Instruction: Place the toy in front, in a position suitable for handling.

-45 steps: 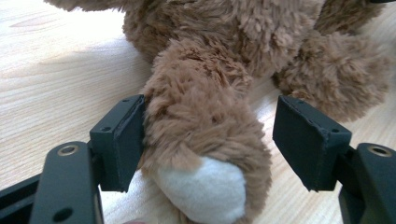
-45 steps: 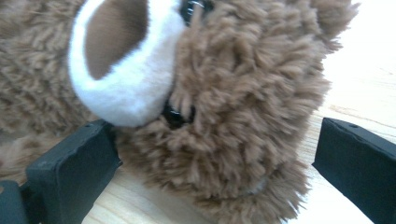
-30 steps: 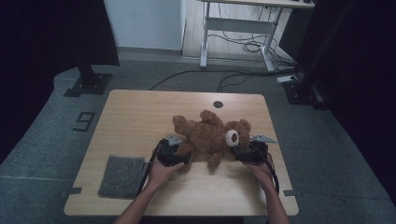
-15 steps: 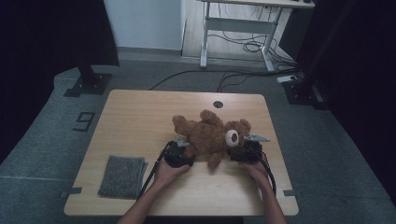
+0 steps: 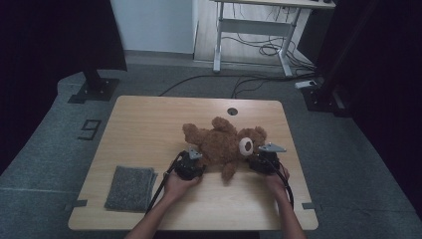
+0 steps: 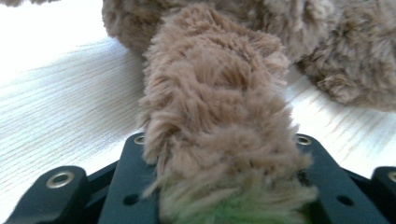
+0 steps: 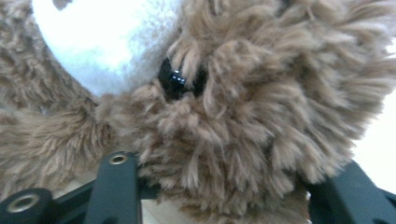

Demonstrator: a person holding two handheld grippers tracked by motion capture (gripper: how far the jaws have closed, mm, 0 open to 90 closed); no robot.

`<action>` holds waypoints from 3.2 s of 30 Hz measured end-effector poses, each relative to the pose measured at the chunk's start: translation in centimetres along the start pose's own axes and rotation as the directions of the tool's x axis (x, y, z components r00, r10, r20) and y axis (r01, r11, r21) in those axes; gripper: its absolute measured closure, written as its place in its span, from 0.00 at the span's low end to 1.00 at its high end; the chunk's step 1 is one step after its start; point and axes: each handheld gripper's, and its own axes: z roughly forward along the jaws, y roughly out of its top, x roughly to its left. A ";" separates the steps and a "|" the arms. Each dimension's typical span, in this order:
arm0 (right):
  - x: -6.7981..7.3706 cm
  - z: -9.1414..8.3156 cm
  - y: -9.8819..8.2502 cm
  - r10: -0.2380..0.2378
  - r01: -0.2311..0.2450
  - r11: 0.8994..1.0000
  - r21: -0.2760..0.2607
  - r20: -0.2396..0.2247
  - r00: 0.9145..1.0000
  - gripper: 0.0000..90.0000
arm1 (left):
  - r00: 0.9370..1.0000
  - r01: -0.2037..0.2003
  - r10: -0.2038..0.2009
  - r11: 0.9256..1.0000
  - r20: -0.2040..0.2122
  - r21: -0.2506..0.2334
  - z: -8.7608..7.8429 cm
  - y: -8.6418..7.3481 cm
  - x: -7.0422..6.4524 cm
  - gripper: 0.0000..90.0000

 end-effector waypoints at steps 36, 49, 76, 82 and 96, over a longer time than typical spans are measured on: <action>5.5 -4.8 -1.9 0.008 -0.016 0.996 -0.089 -0.087 0.996 0.58 | 0.993 -0.004 0.009 0.999 0.120 -0.043 -7.0 -3.9 0.9 0.67; 6.4 -3.2 -3.2 0.035 -0.042 0.997 -0.064 -0.104 0.994 0.56 | 0.995 0.044 -0.042 0.999 0.092 -0.019 -6.1 -5.3 2.1 0.62; 6.2 -2.2 -2.9 0.030 -0.037 0.997 -0.071 -0.105 0.994 0.53 | 0.987 0.147 -0.156 0.965 -0.024 -0.218 -14.7 -8.9 6.4 0.23; 6.1 -2.2 -2.9 0.026 -0.033 0.997 -0.071 -0.108 0.994 0.52 | 0.975 0.202 -0.216 0.958 -0.046 -0.205 -15.4 -10.3 7.5 0.21; 6.3 -2.3 -3.3 0.013 -0.020 0.997 -0.074 -0.098 0.995 0.50 | 0.968 0.216 -0.225 0.972 -0.112 -0.088 -14.3 -12.9 8.0 0.16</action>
